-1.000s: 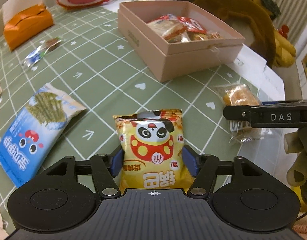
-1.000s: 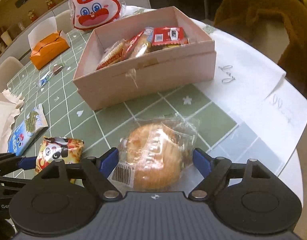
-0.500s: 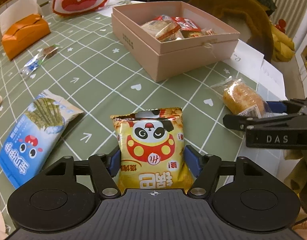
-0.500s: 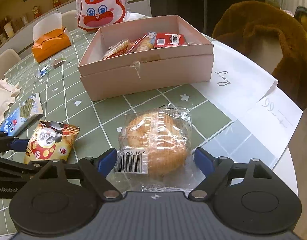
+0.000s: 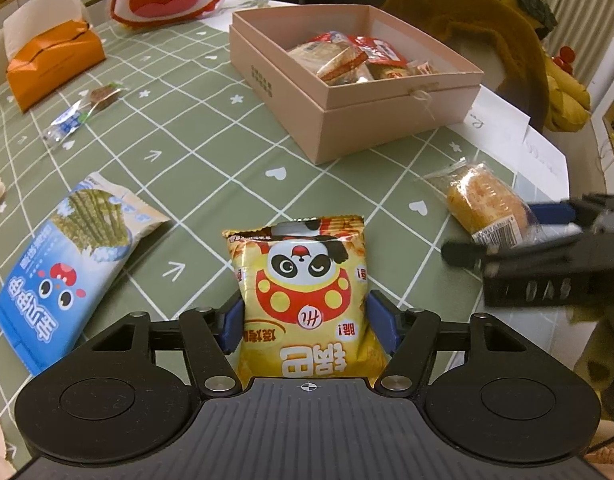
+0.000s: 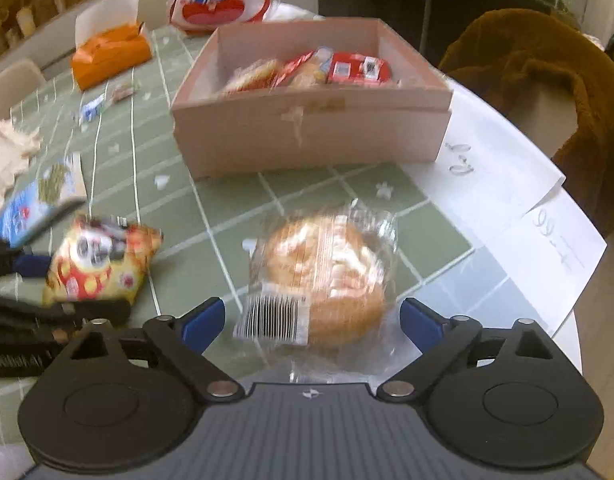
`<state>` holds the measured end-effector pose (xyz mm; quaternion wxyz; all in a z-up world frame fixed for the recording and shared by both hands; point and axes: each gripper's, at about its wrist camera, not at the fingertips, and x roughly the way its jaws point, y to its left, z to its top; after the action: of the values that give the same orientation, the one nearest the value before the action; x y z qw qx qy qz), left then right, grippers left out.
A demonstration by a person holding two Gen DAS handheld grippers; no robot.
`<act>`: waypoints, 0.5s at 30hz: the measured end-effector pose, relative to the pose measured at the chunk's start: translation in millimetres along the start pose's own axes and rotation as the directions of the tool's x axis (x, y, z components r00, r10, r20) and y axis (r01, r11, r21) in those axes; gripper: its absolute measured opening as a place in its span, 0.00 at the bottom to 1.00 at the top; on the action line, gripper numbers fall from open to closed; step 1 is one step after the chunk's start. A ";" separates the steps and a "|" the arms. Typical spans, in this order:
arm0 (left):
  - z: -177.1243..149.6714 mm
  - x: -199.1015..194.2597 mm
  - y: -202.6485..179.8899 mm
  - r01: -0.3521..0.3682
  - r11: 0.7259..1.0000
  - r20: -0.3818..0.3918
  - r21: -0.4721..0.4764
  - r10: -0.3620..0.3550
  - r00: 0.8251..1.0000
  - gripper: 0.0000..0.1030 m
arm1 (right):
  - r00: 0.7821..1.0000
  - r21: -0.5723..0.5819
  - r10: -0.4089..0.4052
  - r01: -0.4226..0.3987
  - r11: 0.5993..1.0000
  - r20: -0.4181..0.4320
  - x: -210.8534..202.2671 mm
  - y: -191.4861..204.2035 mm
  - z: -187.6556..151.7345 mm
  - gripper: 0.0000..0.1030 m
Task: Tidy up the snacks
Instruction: 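Lift both snacks over the pink box and open both tools to release them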
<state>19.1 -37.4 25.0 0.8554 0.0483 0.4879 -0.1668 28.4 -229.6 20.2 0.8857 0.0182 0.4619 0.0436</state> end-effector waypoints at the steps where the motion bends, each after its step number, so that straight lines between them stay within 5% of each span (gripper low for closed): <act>1: -0.2 0.0 0.3 0.001 1.000 0.001 -0.002 -0.001 1.000 0.67 | 1.000 0.011 0.001 -0.001 1.000 0.008 -0.6 -2.1 2.9 0.93; 7: -0.9 -0.6 2.5 0.012 1.000 0.008 -0.015 -0.012 1.000 0.67 | 1.000 0.063 0.008 -0.007 0.998 -0.027 13.8 -12.7 17.3 0.88; 11: -1.9 -3.0 4.9 0.022 0.999 0.012 -0.036 -0.021 1.000 0.64 | 1.000 0.047 0.019 -0.018 0.999 -0.024 9.1 -11.1 17.8 0.68; 15: -3.3 -8.9 3.2 0.068 0.995 -0.001 -0.075 -0.068 0.998 0.49 | 1.000 0.009 0.018 -0.018 1.000 -0.023 -1.4 -7.2 13.4 0.61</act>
<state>13.3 -31.5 30.7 0.8496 -0.0001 0.4967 -0.1774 39.0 -236.8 28.5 0.8798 0.0257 0.4721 0.0500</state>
